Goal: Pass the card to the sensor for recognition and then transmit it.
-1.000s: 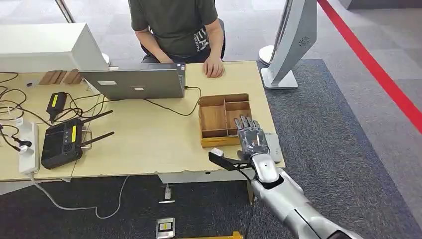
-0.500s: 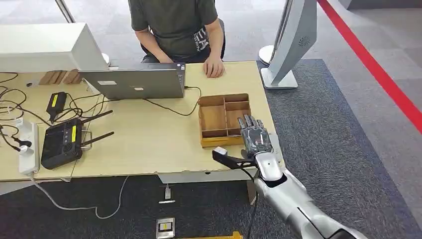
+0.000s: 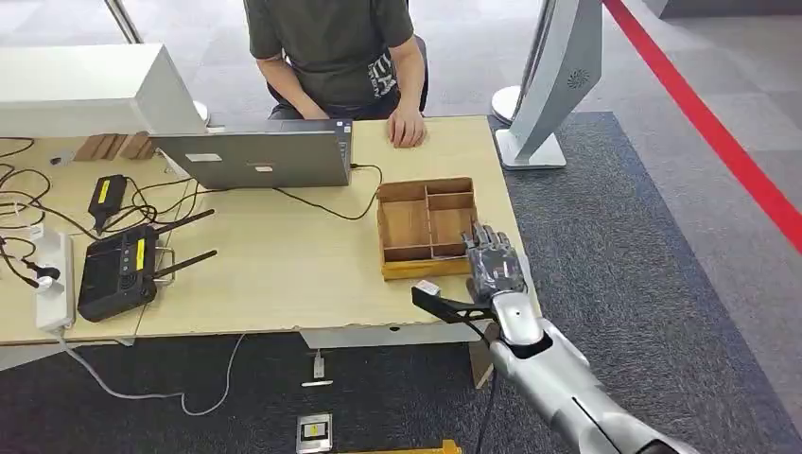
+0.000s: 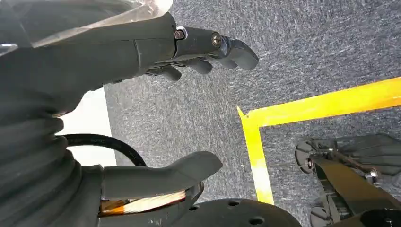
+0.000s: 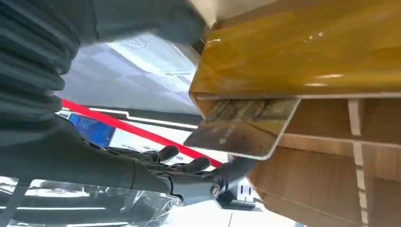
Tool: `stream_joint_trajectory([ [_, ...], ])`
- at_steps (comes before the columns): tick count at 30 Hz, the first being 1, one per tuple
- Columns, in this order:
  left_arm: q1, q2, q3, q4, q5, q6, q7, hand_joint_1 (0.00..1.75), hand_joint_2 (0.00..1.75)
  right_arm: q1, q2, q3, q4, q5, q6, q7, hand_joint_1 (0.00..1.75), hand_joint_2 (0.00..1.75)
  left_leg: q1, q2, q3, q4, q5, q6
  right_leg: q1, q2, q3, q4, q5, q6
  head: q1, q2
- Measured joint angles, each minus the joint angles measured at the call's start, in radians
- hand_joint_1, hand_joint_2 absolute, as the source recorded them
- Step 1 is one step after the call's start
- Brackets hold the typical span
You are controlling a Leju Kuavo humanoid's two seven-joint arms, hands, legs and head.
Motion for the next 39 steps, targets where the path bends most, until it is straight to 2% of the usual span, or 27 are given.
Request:
stream_joint_trajectory([
  [39, 0.000, 0.000, 0.000, 0.000, -0.012, -0.005, 0.003, 0.00, 1.75, 0.008, -0.002, -0.013, -0.047, 0.007, -0.010, -0.019, 1.75, 1.75, 0.000, 0.000, 0.002, 0.000, 0.000, 0.000, 0.000, 0.000, 0.002, 0.000, 0.000, 0.000, 0.000, 0.000],
])
